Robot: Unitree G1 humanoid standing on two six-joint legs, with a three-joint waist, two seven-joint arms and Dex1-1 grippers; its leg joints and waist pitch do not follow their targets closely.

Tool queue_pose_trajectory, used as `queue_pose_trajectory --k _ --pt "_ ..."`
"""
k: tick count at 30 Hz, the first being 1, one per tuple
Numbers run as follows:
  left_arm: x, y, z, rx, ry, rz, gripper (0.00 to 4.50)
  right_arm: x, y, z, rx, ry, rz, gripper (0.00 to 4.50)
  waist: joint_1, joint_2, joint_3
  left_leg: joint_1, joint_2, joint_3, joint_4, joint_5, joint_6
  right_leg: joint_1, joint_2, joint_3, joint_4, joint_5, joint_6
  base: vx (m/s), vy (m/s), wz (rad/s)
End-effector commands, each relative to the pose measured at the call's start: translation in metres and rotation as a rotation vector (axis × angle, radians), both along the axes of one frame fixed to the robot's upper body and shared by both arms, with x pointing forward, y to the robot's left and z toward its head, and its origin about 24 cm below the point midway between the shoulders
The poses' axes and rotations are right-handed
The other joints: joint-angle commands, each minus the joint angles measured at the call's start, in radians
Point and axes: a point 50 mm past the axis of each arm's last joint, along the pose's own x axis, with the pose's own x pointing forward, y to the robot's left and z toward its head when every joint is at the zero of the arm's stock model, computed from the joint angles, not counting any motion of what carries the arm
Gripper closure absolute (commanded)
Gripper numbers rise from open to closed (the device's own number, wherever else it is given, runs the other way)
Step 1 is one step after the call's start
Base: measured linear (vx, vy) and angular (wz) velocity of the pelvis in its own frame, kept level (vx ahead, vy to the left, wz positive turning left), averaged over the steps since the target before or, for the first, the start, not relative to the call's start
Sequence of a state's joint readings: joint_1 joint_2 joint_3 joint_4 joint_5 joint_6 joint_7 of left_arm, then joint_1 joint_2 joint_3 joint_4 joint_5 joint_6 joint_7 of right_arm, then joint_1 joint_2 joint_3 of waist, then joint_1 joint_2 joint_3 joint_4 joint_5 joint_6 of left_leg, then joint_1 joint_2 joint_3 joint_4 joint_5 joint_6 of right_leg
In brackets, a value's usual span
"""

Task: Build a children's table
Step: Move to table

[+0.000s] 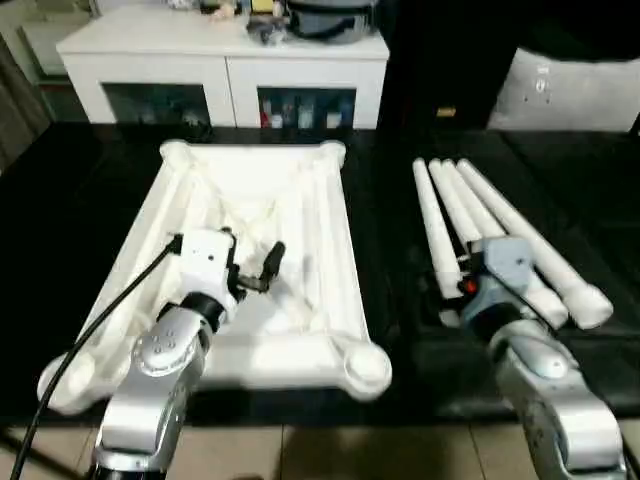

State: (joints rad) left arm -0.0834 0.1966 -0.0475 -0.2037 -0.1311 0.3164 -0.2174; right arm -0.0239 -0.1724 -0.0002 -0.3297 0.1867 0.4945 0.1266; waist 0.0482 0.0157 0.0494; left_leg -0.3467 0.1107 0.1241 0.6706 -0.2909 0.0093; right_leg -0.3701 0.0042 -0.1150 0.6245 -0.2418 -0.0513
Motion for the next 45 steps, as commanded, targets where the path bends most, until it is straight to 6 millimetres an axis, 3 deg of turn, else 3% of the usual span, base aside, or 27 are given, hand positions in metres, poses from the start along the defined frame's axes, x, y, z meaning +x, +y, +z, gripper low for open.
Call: queue_pose_trajectory --k 1,2,3,4,6,7,10,11,12,15,17,18,19,20,21,22,23,24,25,26,27,28,29,30,34,38,45 --pt "0.0 0.003 0.004 0.019 -0.016 -0.001 0.03 0.0 0.004 0.003 0.003 -0.01 0.009 0.0 0.012 0.029 -0.063 0.038 0.18 -0.087 -0.12 -0.106 0.102 0.032 -0.143 0.074 -0.121 -0.311 0.135 -0.079 -0.046 0.1" --pt "0.0 0.004 0.004 0.019 -0.014 -0.002 0.03 -0.001 0.004 0.003 0.001 -0.01 0.007 0.0 0.012 0.037 -0.055 0.018 0.229 -0.103 -0.15 -0.166 0.128 0.04 -0.169 0.088 -0.067 -0.131 0.06 -0.116 -0.077 0.12" --pt "0.0 0.004 0.004 0.022 -0.012 -0.005 0.03 -0.001 0.004 0.003 0.001 -0.012 0.008 0.0 0.011 0.032 -0.047 0.011 0.227 -0.099 -0.154 -0.207 0.117 0.038 -0.184 0.103 -0.061 -0.109 0.03 -0.067 -0.036 0.04" --pt "0.001 0.003 0.004 0.025 -0.009 -0.012 0.03 -0.002 0.004 0.004 -0.001 -0.013 0.008 0.0 0.024 0.018 -0.03 0.015 0.156 -0.054 -0.132 -0.292 0.036 0.027 -0.206 0.122 -0.122 -0.326 0.009 0.0 0.0 0.0" --pt "0.0 0.002 0.003 0.028 -0.004 -0.029 0.03 -0.002 0.003 0.005 -0.005 -0.015 0.007 0.0 0.042 -0.007 -0.018 0.036 0.043 0.009 -0.042 -0.115 0.017 0.004 -0.203 0.112 -0.208 -0.837 0.145 0.0 0.0 0.0" --pt "0.0 0.001 0.003 0.029 -0.002 -0.039 0.03 -0.002 0.002 0.005 -0.008 -0.015 0.006 0.0 0.051 -0.002 -0.02 0.033 0.043 0.014 -0.062 -0.082 0.028 0.006 -0.173 0.082 -0.216 -0.862 0.199 0.0 0.0 0.0" --pt "0.0 0.0 0.002 0.038 -0.005 -0.045 0.03 -0.002 0.0 0.005 -0.013 -0.016 0.001 0.0 0.029 0.037 -0.041 0.043 0.154 -0.041 -0.132 -0.245 0.026 0.031 -0.146 0.021 -0.189 -0.518 0.158 -0.021 0.005 0.0" --pt "0.0 0.001 0.001 0.031 0.005 -0.031 0.03 -0.002 0.0 0.005 -0.015 -0.016 0.0 0.0 0.028 0.048 -0.044 0.029 0.195 -0.063 -0.157 -0.275 0.035 0.047 -0.15 0.03 -0.149 -0.401 0.132 0.0 0.0 0.0" --pt "0.0 0.001 0.001 0.031 0.004 -0.028 0.03 -0.002 -0.001 0.006 -0.016 -0.017 0.0 0.0 0.024 0.058 -0.036 0.017 0.274 -0.101 -0.22 -0.413 0.014 0.045 -0.158 0.068 -0.024 -0.124 0.061 0.0 0.0 0.0" --pt "0.0 -0.001 0.002 0.035 0.0 -0.047 0.03 -0.003 -0.001 0.006 -0.021 -0.017 0.005 0.0 0.014 0.035 -0.026 0.053 0.273 -0.096 -0.248 -0.531 -0.028 0.006 -0.141 0.089 0.0 -0.14 0.002 0.014 -0.021 0.06" --pt "0.0 -0.001 0.002 0.035 0.001 -0.047 0.03 -0.002 -0.001 0.006 -0.023 -0.016 0.005 0.0 -0.005 0.019 -0.03 0.051 0.227 -0.07 -0.228 -0.451 0.018 -0.005 -0.129 0.086 -0.035 -0.153 -0.087 0.085 -0.154 0.22" --pt "0.0 -0.001 0.002 0.036 0.002 -0.046 0.03 -0.002 -0.001 0.006 -0.024 -0.015 0.005 0.0 -0.016 -0.019 -0.045 0.045 0.045 0.017 -0.063 -0.298 0.081 -0.001 -0.119 0.073 -0.152 -0.253 -0.244 0.04 -0.137 0.13" --pt "0.0 0.0 0.001 0.027 0.011 -0.04 0.03 -0.002 -0.001 0.006 -0.024 -0.016 0.006 0.0 -0.001 -0.043 -0.058 0.008 -0.032 0.053 0.062 -0.211 0.121 0.029 -0.138 0.087 -0.174 -0.309 -0.263 0.078 -0.157 0.04" --pt "0.0 0.001 0.0 0.033 0.017 -0.04 0.03 -0.002 -0.001 0.006 -0.023 -0.018 0.008 0.0 0.01 -0.042 -0.074 -0.028 -0.04 0.05 0.09 -0.145 0.132 0.067 -0.155 0.105 -0.161 -0.32 -0.252 0.08 -0.159 -0.05" --pt "-0.001 0.001 -0.002 0.034 0.043 -0.052 0.03 -0.002 -0.001 0.007 -0.029 -0.022 0.016 0.0 0.014 -0.04 -0.057 -0.082 -0.043 0.036 0.094 -0.019 0.124 0.077 -0.143 0.096 -0.158 -0.305 -0.104 0.08 -0.159 -0.05" --pt "-0.002 0.002 -0.003 0.028 0.054 -0.062 0.03 -0.002 -0.001 0.007 -0.033 -0.024 0.02 0.0 0.018 -0.028 -0.05 -0.093 -0.044 0.02 0.056 0.035 0.122 0.085 -0.134 0.09 -0.162 -0.234 0.093 0.02 -0.138 -0.08" --pt "-0.004 0.002 -0.002 0.022 0.056 -0.086 0.03 -0.002 -0.001 0.008 -0.035 -0.028 0.031 0.0 0.021 -0.016 -0.051 -0.089 -0.038 0.012 0.028 0.064 0.132 0.087 -0.13 0.079 -0.168 -0.205 0.192 0.003 -0.064 -0.05" --pt "-0.007 0.004 0.0 0.006 0.064 -0.132 0.03 -0.002 -0.001 0.011 -0.037 -0.044 0.056 0.0 0.023 0.006 -0.059 -0.071 0.009 -0.018 -0.037 0.093 0.17 0.082 -0.108 0.054 -0.184 -0.154 0.345 0.013 -0.099 -0.05" --pt "-0.007 0.005 0.0 0.007 0.067 -0.141 0.03 -0.002 -0.001 0.012 -0.042 -0.05 0.069 0.0 0.01 0.048 -0.07 -0.026 0.24 -0.155 -0.105 0.091 0.287 0.05 -0.148 0.048 -0.067 -0.076 0.348 0.047 -0.092 -0.01" --pt "-0.007 0.006 0.0 0.008 0.071 -0.144 0.03 -0.002 -0.002 0.013 -0.046 -0.054 0.076 0.0 -0.013 0.04 -0.086 0.048 0.34 -0.188 -0.1 0.165 0.358 -0.056 -0.209 0.136 0.088 0.013 0.185 0.053 -0.116 0.09" --pt "-0.008 0.007 0.001 0.024 0.075 -0.192 0.03 -0.003 0.0 0.014 -0.046 -0.058 0.139 0.0 -0.016 0.023 -0.08 0.06 0.276 -0.156 -0.076 0.244 0.339 -0.097 -0.207 0.17 0.089 0.074 0.107 0.043 -0.081 0.09" --pt "-0.011 0.007 0.002 0.05 0.082 -0.258 0.03 -0.004 0.002 0.015 -0.056 -0.056 0.205 0.0 0.003 -0.01 -0.057 -0.017 0.106 -0.092 -0.021 0.233 0.216 -0.058 -0.217 0.201 -0.009 0.163 0.035 0.013 -0.065 0.16" --pt "-0.012 0.007 0.003 0.061 0.088 -0.286 0.03 -0.004 0.002 0.015 -0.058 -0.056 0.226 0.0 0.02 -0.024 -0.059 -0.037 0.053 -0.065 -0.018 0.154 0.156 -0.014 -0.208 0.212 -0.029 0.149 0.061 -0.022 -0.08 0.11" --pt "-0.014 0.007 0.003 0.074 0.102 -0.333 0.03 -0.004 0.001 0.015 -0.061 -0.055 0.251 0.0 0.051 -0.026 -0.041 -0.032 0.045 -0.058 -0.007 0.035 0.034 0.005 -0.22 0.217 -0.091 -0.265 0.183 -0.022 -0.08 0.11" --pt "-0.022 0.005 0.009 0.102 0.109 -0.515 0.03 -0.003 -0.004 0.02 -0.079 -0.052 0.36 0.0 0.047 0.008 -0.02 0.008 0.089 -0.051 -0.105 -0.182 -0.008 -0.008 -0.145 0.148 -0.112 -0.602 0.009 -0.04 -0.025 0.06" --pt "-0.027 0.007 0.014 0.169 0.153 -0.754 0.42 -0.01 -0.006 0.024 -0.147 -0.025 0.574 0.0 0.051 0.025 -0.029 0.016 0.127 -0.052 -0.14 -0.224 -0.001 0.02 -0.163 0.139 -0.089 -0.275 -0.12 0.0 0.0 0.0" --pt "-0.028 0.011 0.006 0.316 0.301 -0.938 1.06 -0.021 -0.007 0.019 -0.252 0.074 0.754 0.0 0.054 0.017 -0.036 -0.004 0.122 -0.039 -0.133 -0.098 0.024 0.033 -0.179 0.138 -0.085 -0.23 -0.145 0.0 0.0 0.0"
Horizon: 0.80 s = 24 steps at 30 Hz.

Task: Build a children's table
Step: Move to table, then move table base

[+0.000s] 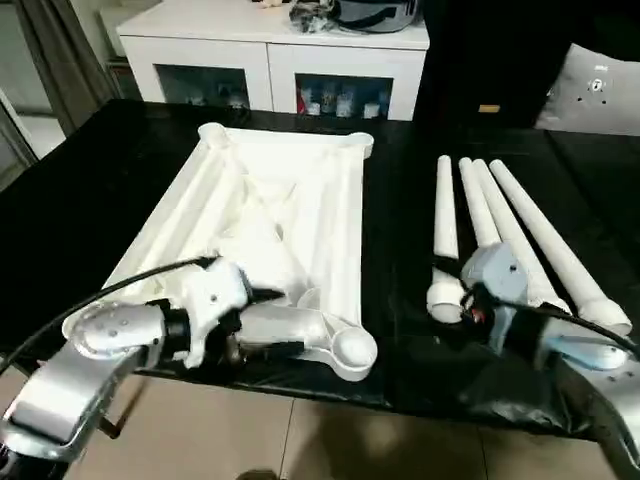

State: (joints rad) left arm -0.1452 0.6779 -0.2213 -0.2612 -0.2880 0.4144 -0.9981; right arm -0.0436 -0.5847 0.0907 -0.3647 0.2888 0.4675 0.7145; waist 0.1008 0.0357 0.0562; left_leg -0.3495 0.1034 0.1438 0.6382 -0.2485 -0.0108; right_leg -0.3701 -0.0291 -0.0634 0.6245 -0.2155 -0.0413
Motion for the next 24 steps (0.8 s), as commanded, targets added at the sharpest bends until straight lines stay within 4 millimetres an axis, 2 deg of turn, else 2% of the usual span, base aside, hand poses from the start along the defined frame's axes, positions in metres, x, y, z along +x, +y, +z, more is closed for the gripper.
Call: queue_pose_trajectory --k 1,2,3,4,6,7,8,9,11,12,17,19,22,24 --pt "0.005 -0.001 -0.005 0.046 0.01 -0.039 1.06 -0.006 0.004 0.001 -0.04 0.014 0.067 0.0 0.003 -0.004 -0.045 -0.001 0.127 -0.056 -0.097 -0.12 0.056 0.034 -0.146 0.086 -0.085 -0.239 -0.154 0.0 0.0 0.0" --pt "0.006 -0.003 -0.008 0.057 0.015 -0.05 1.26 -0.007 0.004 0.0 -0.051 0.019 0.072 0.0 0.005 -0.005 -0.044 -0.001 0.126 -0.055 -0.096 -0.114 0.062 0.034 -0.145 0.087 -0.088 -0.24 -0.149 0.0 0.0 0.0" --pt "0.008 -0.005 -0.011 0.067 0.025 -0.065 1.26 -0.007 0.004 0.0 -0.056 0.023 0.072 0.0 0.006 -0.006 -0.047 -0.003 0.125 -0.055 -0.094 -0.093 0.069 0.037 -0.148 0.086 -0.085 -0.226 -0.148 0.0 0.0 0.0" --pt "0.008 -0.007 -0.013 0.072 0.038 -0.082 1.26 -0.008 0.005 0.0 -0.053 0.026 0.077 0.0 0.009 0.001 -0.047 -0.003 0.127 -0.056 -0.093 -0.087 0.072 0.035 -0.148 0.085 -0.087 -0.233 -0.146 0.0 0.0 0.0" --pt "0.01 -0.01 -0.017 0.086 0.053 -0.097 1.38 -0.01 0.005 0.0 -0.051 0.028 0.084 0.0 0.011 -0.004 -0.048 -0.004 0.129 -0.055 -0.093 -0.091 0.07 0.037 -0.15 0.084 -0.088 -0.241 -0.151 0.0 0.0 0.0" --pt "0.011 -0.011 -0.019 0.101 0.059 -0.107 1.64 -0.012 0.005 -0.001 -0.052 0.034 0.088 0.0 0.014 0.005 -0.048 -0.003 0.129 -0.056 -0.093 -0.098 0.067 0.035 -0.15 0.084 -0.088 -0.255 -0.152 0.0 0.0 0.0" --pt "0.013 -0.012 -0.021 0.117 0.059 -0.111 1.68 -0.013 0.005 -0.001 -0.053 0.041 0.092 0.0 0.013 0.001 -0.047 -0.003 0.13 -0.056 -0.094 -0.102 0.066 0.035 -0.147 0.084 -0.091 -0.261 -0.149 0.0 0.0 0.0" --pt "0.013 -0.012 -0.023 0.125 0.058 -0.113 1.69 -0.015 0.005 -0.001 -0.053 0.045 0.094 0.0 0.014 0.004 -0.047 -0.002 0.131 -0.056 -0.094 -0.11 0.065 0.035 -0.146 0.085 -0.093 -0.261 -0.143 0.0 0.0 0.0" --pt "0.016 -0.013 -0.025 0.138 0.062 -0.123 1.77 -0.017 0.004 -0.001 -0.051 0.06 0.101 0.0 0.014 0.0 -0.047 -0.004 0.129 -0.057 -0.095 -0.114 0.067 0.037 -0.148 0.084 -0.092 -0.269 -0.143 0.0 0.0 0.0" --pt "0.017 -0.014 -0.025 0.139 0.064 -0.128 1.92 -0.019 0.005 -0.002 -0.052 0.065 0.104 0.0 0.016 0.006 -0.047 -0.002 0.13 -0.058 -0.094 -0.115 0.063 0.036 -0.151 0.084 -0.093 -0.289 -0.145 0.0 0.0 0.0" --pt "0.02 -0.003 -0.026 0.159 0.049 -0.128 2.24 -0.022 0.005 -0.005 -0.061 0.08 0.097 0.0 0.013 0.002 -0.046 -0.004 0.132 -0.059 -0.098 -0.137 0.056 0.036 -0.151 0.085 -0.094 -0.287 -0.153 0.0 0.0 0.0" --pt "0.02 -0.003 -0.026 0.164 0.044 -0.126 2.5 -0.022 0.005 -0.006 -0.061 0.083 0.09 0.0 0.014 0.003 -0.046 -0.002 0.132 -0.059 -0.097 -0.133 0.056 0.035 -0.151 0.085 -0.095 -0.287 -0.154 0.0 0.0 0.0" --pt "0.021 -0.003 -0.027 0.163 0.046 -0.124 2.59 -0.023 0.006 -0.007 -0.057 0.091 0.084 0.0 0.013 0.003 -0.046 -0.002 0.134 -0.059 -0.098 -0.13 0.053 0.034 -0.15 0.084 -0.092 -0.274 -0.159 0.0 0.0 0.0" --pt "0.021 -0.003 -0.029 0.166 0.046 -0.127 2.85 -0.023 0.007 -0.007 -0.055 0.095 0.082 0.0 0.014 0.008 -0.046 -0.002 0.134 -0.059 -0.097 -0.128 0.053 0.035 -0.152 0.085 -0.093 -0.27 -0.161 0.0 0.0 0.0"
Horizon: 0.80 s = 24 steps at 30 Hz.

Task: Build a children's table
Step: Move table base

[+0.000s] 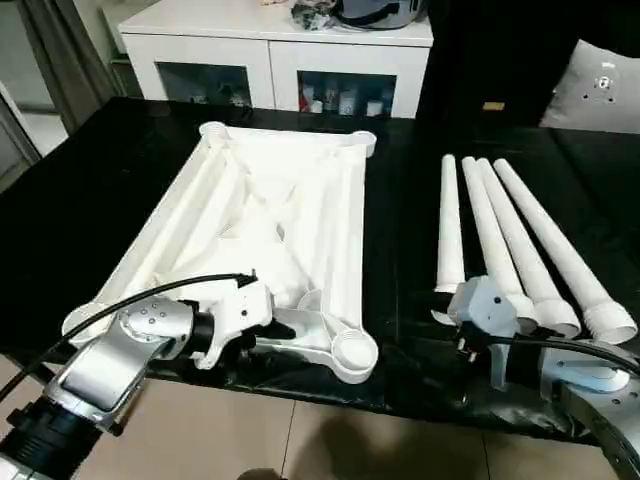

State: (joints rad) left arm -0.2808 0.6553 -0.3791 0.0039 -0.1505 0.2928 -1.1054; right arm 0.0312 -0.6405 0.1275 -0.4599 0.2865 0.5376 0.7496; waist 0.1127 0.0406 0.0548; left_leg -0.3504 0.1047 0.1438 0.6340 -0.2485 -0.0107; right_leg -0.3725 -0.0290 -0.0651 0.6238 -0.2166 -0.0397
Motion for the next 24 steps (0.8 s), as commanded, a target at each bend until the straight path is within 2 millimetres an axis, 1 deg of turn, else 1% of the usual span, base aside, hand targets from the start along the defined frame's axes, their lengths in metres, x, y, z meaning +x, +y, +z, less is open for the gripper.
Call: queue_pose_trajectory --k 1,3,4,6,8,10,11,13,14,16,17,18,19,20,21,22,24 --pt "0.003 0.001 0.001 0.016 -0.019 -0.005 2.95 -0.002 0.003 0.001 0.005 0.005 0.009 0.0 0.001 0.001 -0.044 -0.003 0.132 -0.058 -0.092 -0.129 0.053 0.038 -0.151 0.087 -0.093 -0.271 -0.161 0.0 0.0 0.0" --pt "0.005 0.001 -0.001 0.026 -0.03 -0.007 2.99 -0.003 0.004 0.0 0.009 0.007 0.006 0.0 0.002 0.0 -0.045 -0.003 0.131 -0.058 -0.093 -0.132 0.053 0.039 -0.152 0.087 -0.095 -0.285 -0.155 0.0 0.0 0.0" --pt "0.007 0.001 -0.001 0.029 -0.037 -0.006 3.13 -0.003 0.004 0.0 0.012 0.008 0.005 0.0 0.002 0.001 -0.044 -0.002 0.131 -0.059 -0.094 -0.132 0.054 0.037 -0.149 0.086 -0.096 -0.288 -0.151 0.0 0.0 0.0" --pt "0.009 0.0 -0.002 0.033 -0.05 -0.002 3.38 -0.003 0.004 0.0 0.016 0.011 0.002 0.0 0.002 0.001 -0.044 -0.001 0.134 -0.06 -0.094 -0.136 0.051 0.038 -0.152 0.086 -0.094 -0.277 -0.155 0.0 0.0 0.0" --pt "0.012 -0.001 -0.004 0.038 -0.058 0.009 3.42 -0.003 0.004 -0.001 0.018 0.014 -0.006 0.0 0.002 0.0 -0.044 -0.001 0.134 -0.06 -0.095 -0.137 0.05 0.038 -0.153 0.087 -0.094 -0.276 -0.157 0.0 0.0 0.0" --pt "0.015 -0.003 -0.006 0.037 -0.067 0.022 3.71 -0.003 0.003 -0.002 0.021 0.018 -0.018 0.0 0.003 0.0 -0.044 -0.001 0.134 -0.059 -0.094 -0.14 0.047 0.037 -0.153 0.087 -0.095 -0.278 -0.159 0.0 0.0 0.0" --pt "0.016 -0.004 -0.006 0.029 -0.069 0.027 3.82 -0.002 0.003 -0.002 0.022 0.018 -0.022 0.0 0.001 -0.004 -0.043 -0.003 0.132 -0.058 -0.095 -0.142 0.047 0.039 -0.153 0.087 -0.097 -0.294 -0.155 0.0 0.0 0.0" --pt "0.018 -0.006 -0.006 0.017 -0.075 0.034 3.83 -0.002 0.003 -0.002 0.022 0.015 -0.029 0.0 0.004 -0.002 -0.044 -0.001 0.134 -0.06 -0.094 -0.14 0.046 0.039 -0.156 0.088 -0.097 -0.305 -0.153 0.0 0.0 0.0" --pt "0.022 -0.009 -0.006 0.004 -0.092 0.041 3.87 0.001 0.001 -0.003 0.025 0.012 -0.047 0.0 0.002 -0.005 -0.042 -0.002 0.133 -0.058 -0.095 -0.134 0.05 0.037 -0.152 0.086 -0.098 -0.301 -0.152 0.0 0.0 0.0" --pt "0.028 -0.015 -0.005 -0.011 -0.117 0.05 4.1 0.005 -0.001 -0.003 0.022 0.0 -0.079 0.0 0.002 -0.004 -0.047 -0.004 0.134 -0.06 -0.093 -0.125 0.046 0.042 -0.157 0.086 -0.094 -0.281 -0.155 0.0 0.0 0.0" --pt "0.029 -0.015 -0.005 -0.012 -0.118 0.05 4.15 0.005 -0.001 -0.003 0.022 0.0 -0.08 0.0 -0.002 -0.007 -0.046 -0.007 0.133 -0.06 -0.094 -0.116 0.048 0.043 -0.155 0.086 -0.094 -0.267 -0.154 0.0 0.0 0.0" --pt "0.032 -0.018 -0.005 -0.015 -0.132 0.056 4.17 0.008 -0.002 -0.003 0.018 -0.009 -0.11 0.0 -0.003 -0.007 -0.047 -0.006 0.133 -0.06 -0.093 -0.112 0.048 0.043 -0.156 0.086 -0.092 -0.26 -0.156 0.0 0.0 0.0" --pt "0.036 -0.02 -0.005 -0.012 -0.145 0.062 4.21 0.014 -0.005 -0.002 0.017 -0.03 -0.156 0.0 -0.005 -0.007 -0.045 -0.006 0.131 -0.059 -0.093 -0.109 0.052 0.041 -0.155 0.086 -0.096 -0.264 -0.153 0.0 0.0 0.0" --pt "0.039 -0.022 -0.005 -0.013 -0.157 0.068 4.31 0.02 -0.009 0.0 0.023 -0.051 -0.205 0.0 -0.01 -0.007 -0.048 -0.007 0.126 -0.057 -0.089 -0.098 0.05 0.043 -0.155 0.084 -0.097 -0.265 -0.155 0.0 0.0 0.0" --pt "0.042 -0.023 -0.005 -0.016 -0.166 0.074 4.4 0.024 -0.01 0.001 0.042 -0.056 -0.237 0.0 -0.014 -0.008 -0.049 -0.009 0.127 -0.058 -0.089 -0.088 0.05 0.045 -0.155 0.084 -0.094 -0.254 -0.157 0.0 0.0 0.0" --pt "0.044 -0.025 -0.004 -0.029 -0.175 0.075 4.4 0.026 -0.01 0.005 0.082 -0.059 -0.253 0.0 -0.013 -0.008 -0.051 -0.008 0.126 -0.057 -0.088 -0.079 0.052 0.045 -0.154 0.084 -0.094 -0.244 -0.157 0.0 0.0 0.0" --pt "0.045 -0.027 -0.003 -0.038 -0.181 0.075 4.49 0.027 -0.009 0.008 0.11 -0.059 -0.256 0.0 -0.016 -0.007 -0.054 -0.012 0.129 -0.058 -0.085 -0.042 0.067 0.048 -0.155 0.083 -0.085 -0.176 -0.165 0.0 0.0 0.0"
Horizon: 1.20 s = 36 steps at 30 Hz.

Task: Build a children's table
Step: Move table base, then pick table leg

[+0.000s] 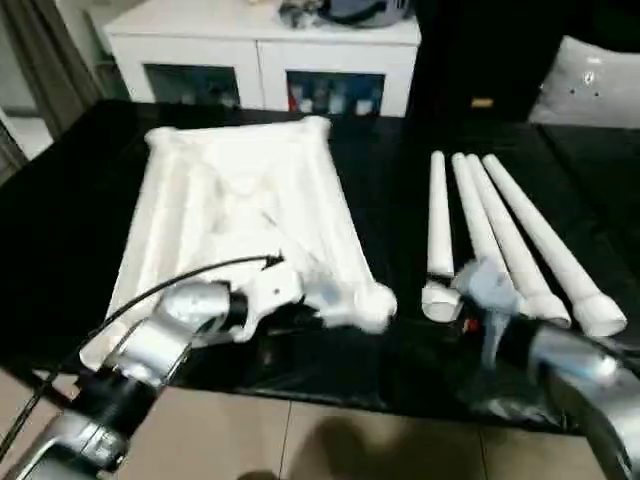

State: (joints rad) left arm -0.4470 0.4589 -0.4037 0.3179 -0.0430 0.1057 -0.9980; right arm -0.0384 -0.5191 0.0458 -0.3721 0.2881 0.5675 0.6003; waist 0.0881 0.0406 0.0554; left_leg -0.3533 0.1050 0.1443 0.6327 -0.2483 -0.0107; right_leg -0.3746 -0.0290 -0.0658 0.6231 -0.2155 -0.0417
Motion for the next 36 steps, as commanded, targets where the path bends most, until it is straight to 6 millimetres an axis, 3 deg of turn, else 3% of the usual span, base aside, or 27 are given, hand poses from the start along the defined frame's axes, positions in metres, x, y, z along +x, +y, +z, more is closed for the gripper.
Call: queue_pose_trajectory --k 1,5,7,8,9,10,12,14,17,23,24,27,36 --pt "0.007 0.003 0.006 -0.001 -0.049 0.017 4.49 0.002 0.001 0.007 0.046 -0.003 -0.011 0.0 0.008 -0.007 -0.055 -0.009 0.129 -0.058 -0.084 -0.043 0.067 0.051 -0.155 0.084 -0.085 -0.177 -0.163 0.0 0.0 0.0" --pt "0.003 0.001 0.003 -0.004 -0.021 -0.017 4.49 0.012 0.006 0.014 0.036 -0.061 -0.065 0.0 0.006 -0.007 -0.062 -0.008 0.13 -0.056 -0.078 0.029 0.09 0.047 -0.153 0.079 -0.063 -0.008 -0.2 0.0 0.0 0.0" --pt "0.002 0.002 0.003 -0.001 -0.013 -0.021 4.49 0.015 0.006 0.015 0.024 -0.073 -0.101 0.0 0.006 -0.007 -0.06 -0.006 0.13 -0.053 -0.078 0.011 0.092 0.044 -0.153 0.08 -0.067 -0.019 -0.205 0.0 0.0 0.0" --pt "-0.001 0.002 0.004 -0.021 -0.004 -0.028 4.49 0.029 0.004 0.014 -0.041 -0.096 -0.252 0.0 0.006 -0.008 -0.058 -0.006 0.13 -0.052 -0.08 -0.007 0.082 0.045 -0.153 0.079 -0.069 -0.05 -0.206 0.0 0.0 0.0" --pt "-0.001 0.002 0.004 -0.021 -0.004 -0.028 4.05 0.029 0.004 0.014 -0.041 -0.096 -0.252 0.0 -0.005 -0.007 -0.054 -0.009 0.127 -0.055 -0.088 -0.016 0.06 0.044 -0.149 0.075 -0.069 -0.09 -0.209 0.0 0.0 0.0" --pt "-0.001 0.002 0.005 -0.033 0.001 -0.025 3.93 0.035 0.003 0.013 -0.044 -0.08 -0.306 0.0 0.002 -0.006 -0.056 0.002 0.13 -0.052 -0.085 -0.047 0.043 0.041 -0.153 0.079 -0.078 -0.136 -0.196 0.0 0.0 0.0" --pt "-0.003 0.003 0.012 -0.083 -0.002 -0.009 3.89 0.046 -0.001 0.011 -0.034 0.007 -0.45 0.0 -0.001 -0.004 -0.054 0.002 0.127 -0.052 -0.087 -0.055 0.021 0.043 -0.153 0.083 -0.076 -0.153 -0.202 0.0 0.0 0.0" --pt "-0.004 0.005 0.016 -0.108 -0.011 0.007 3.59 0.052 0.0 0.01 -0.039 0.049 -0.49 0.0 -0.003 0.0 -0.054 0.003 0.131 -0.056 -0.09 -0.063 0.002 0.043 -0.152 0.083 -0.07 -0.143 -0.21 0.0 0.0 0.0" --pt "-0.006 0.011 0.025 -0.134 -0.023 0.055 3.44 0.067 0.003 0.011 -0.061 0.107 -0.536 0.0 -0.004 0.001 -0.053 0.002 0.126 -0.05 -0.088 -0.064 -0.015 0.043 -0.15 0.085 -0.071 -0.127 -0.209 0.0 0.0 0.0" --pt "-0.008 0.012 0.034 -0.157 -0.018 0.109 2.9 0.09 0.004 0.002 -0.072 0.202 -0.637 0.0 -0.003 0.003 -0.054 0.003 0.126 -0.048 -0.087 -0.042 -0.026 0.044 -0.15 0.086 -0.068 -0.109 -0.204 0.0 0.0 0.0" --pt "-0.01 0.01 0.038 -0.177 -0.016 0.115 2.75 0.095 0.005 -0.002 -0.064 0.234 -0.652 0.0 -0.004 0.0 -0.057 0.002 0.125 -0.049 -0.086 -0.029 -0.032 0.047 -0.153 0.084 -0.06 -0.084 -0.22 0.0 0.0 0.0" --pt "-0.016 0.004 0.045 -0.203 -0.011 0.117 2.56 0.105 0.005 -0.005 -0.083 0.279 -0.691 0.0 -0.005 -0.008 -0.058 0.002 0.125 -0.045 -0.085 -0.015 -0.029 0.048 -0.151 0.085 -0.057 -0.061 -0.222 0.0 0.0 0.0" --pt "-0.022 0.001 0.045 -0.175 -0.018 0.146 2.46 0.111 0.01 -0.02 -0.023 0.452 -0.674 0.0 -0.003 -0.009 -0.054 -0.002 0.121 -0.041 -0.085 -0.02 -0.005 0.048 -0.149 0.084 -0.068 -0.125 -0.207 0.0 0.0 0.0"
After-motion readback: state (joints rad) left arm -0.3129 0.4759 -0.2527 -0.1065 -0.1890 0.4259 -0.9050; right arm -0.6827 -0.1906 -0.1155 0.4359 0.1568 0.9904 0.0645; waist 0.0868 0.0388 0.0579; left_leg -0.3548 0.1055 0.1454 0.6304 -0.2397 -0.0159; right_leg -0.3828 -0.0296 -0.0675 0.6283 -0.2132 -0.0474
